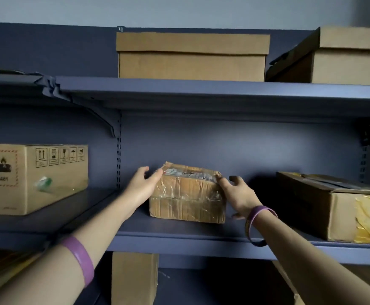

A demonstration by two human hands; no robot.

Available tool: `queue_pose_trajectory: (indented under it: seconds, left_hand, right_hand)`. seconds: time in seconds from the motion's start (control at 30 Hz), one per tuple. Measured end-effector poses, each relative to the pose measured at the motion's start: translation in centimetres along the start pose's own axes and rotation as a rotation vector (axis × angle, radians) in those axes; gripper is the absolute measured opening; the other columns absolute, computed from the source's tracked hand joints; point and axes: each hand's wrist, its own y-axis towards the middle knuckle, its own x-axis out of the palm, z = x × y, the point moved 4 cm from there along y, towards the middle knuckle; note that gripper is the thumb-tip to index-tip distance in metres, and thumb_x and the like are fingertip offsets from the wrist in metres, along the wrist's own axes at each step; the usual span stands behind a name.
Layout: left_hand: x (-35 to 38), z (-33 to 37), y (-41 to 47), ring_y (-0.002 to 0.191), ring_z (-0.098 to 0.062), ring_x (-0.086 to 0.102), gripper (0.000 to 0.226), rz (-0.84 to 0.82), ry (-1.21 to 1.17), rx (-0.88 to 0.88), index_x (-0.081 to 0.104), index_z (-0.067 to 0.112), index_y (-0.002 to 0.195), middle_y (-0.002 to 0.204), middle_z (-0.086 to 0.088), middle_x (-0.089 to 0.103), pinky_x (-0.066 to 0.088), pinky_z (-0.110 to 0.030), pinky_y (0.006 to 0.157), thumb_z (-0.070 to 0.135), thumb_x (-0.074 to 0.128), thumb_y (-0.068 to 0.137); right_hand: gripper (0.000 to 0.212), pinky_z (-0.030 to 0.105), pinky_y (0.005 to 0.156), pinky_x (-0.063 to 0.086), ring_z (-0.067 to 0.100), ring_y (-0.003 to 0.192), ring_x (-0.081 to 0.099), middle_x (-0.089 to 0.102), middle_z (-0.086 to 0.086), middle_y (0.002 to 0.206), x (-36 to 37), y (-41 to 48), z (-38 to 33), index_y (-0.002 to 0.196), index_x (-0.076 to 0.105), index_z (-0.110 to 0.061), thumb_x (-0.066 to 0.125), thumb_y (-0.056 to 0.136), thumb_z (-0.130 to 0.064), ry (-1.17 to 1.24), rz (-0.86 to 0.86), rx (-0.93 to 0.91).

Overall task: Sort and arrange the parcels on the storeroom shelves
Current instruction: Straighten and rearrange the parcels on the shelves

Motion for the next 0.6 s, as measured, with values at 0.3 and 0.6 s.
queue_pose_trajectory:
  seconds: [0.3,0.6]
  left_hand:
    - [2.8,-2.7,2.2,0.145,-0.029,0.018,0.048,-0.057,-0.422,0.110,0.015,-0.008,0.147,0.158,-0.020,0.017,0.021,-0.025,0.110,0.013,0.026,0.105]
    - [1.2,-4.1,0.6,0.092,-0.025,0.065,0.039,-0.103,-0.302,-0.055,0.050,0.012,0.098,0.099,-0.012,0.069,0.047,-0.043,0.093,0.016,0.057,0.060]
  right_hand:
    - [0.071,0.040,0.103,0.042,0.026,0.119,0.056,0.062,0.003,0.128,3.3,1.0,2.0,0.124,0.059,-0.029,0.028,0.083,-0.078,0.075,0.063,-0.004]
    - [0.043,0.045,0.094,0.054,0.016,0.111,0.064,0.064,-0.004,0.121,3.0,1.1,1.9,0.124,0.051,-0.022,0.055,0.091,0.004,0.570,-0.035,-0.242]
